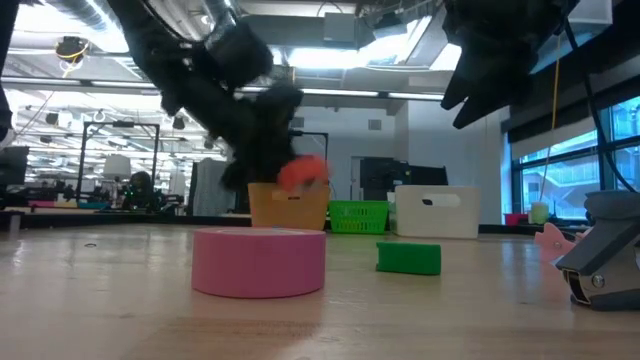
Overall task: Pick and place Stapler, Stapler remover, tape
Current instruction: Put the orange tape into the white bin
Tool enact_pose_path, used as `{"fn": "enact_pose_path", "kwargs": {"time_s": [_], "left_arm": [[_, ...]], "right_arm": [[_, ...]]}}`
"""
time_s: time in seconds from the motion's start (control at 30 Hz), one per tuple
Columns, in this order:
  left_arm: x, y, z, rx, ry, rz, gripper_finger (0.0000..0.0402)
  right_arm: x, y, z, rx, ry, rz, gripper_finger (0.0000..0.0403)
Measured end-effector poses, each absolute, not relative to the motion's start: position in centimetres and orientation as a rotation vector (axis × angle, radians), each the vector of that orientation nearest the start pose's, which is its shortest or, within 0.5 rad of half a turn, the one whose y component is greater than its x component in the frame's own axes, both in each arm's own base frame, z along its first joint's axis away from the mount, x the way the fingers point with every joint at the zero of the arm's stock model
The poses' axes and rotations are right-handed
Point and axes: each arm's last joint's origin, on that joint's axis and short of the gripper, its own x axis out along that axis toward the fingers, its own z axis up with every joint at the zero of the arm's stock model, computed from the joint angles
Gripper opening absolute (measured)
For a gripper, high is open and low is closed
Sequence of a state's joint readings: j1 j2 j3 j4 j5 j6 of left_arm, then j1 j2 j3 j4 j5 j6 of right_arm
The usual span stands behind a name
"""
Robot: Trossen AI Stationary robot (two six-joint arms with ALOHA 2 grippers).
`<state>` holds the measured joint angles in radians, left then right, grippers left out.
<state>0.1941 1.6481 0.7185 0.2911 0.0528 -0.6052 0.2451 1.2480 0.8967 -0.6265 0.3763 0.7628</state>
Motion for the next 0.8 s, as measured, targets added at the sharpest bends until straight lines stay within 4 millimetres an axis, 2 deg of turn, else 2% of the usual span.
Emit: {"fn": "enact_pose_path", "kwargs": {"time_s": [0.2,0.33,0.5,0.67,0.8], "left_arm": [[31.7,6.7,20.1,-0.604,0.133,0.211,0.0036],[31.6,7.9,22.2,-0.585,-0.089,0.141,0.0036],[31.3,8.8,23.3,-0.585,-0.19,0.06,0.0036],[31.5,9.0,24.4,-0.576,-0.223,-0.031,0.0036],[31.7,9.1,24.8,-0.571,-0.229,-0.037,0.0036]], "right_arm": [[24.0,4.9,25.2,0.452,0.76,-0.428,0.0263],[25.1,5.1,26.8,0.464,0.586,-0.332,0.0263],[26.7,4.5,29.3,0.436,0.315,-0.246,0.0263],[27.2,2.7,29.9,0.398,0.244,-0.297,0.0263],[27.5,1.7,30.7,0.399,0.215,-0.271,0.0263]]}}
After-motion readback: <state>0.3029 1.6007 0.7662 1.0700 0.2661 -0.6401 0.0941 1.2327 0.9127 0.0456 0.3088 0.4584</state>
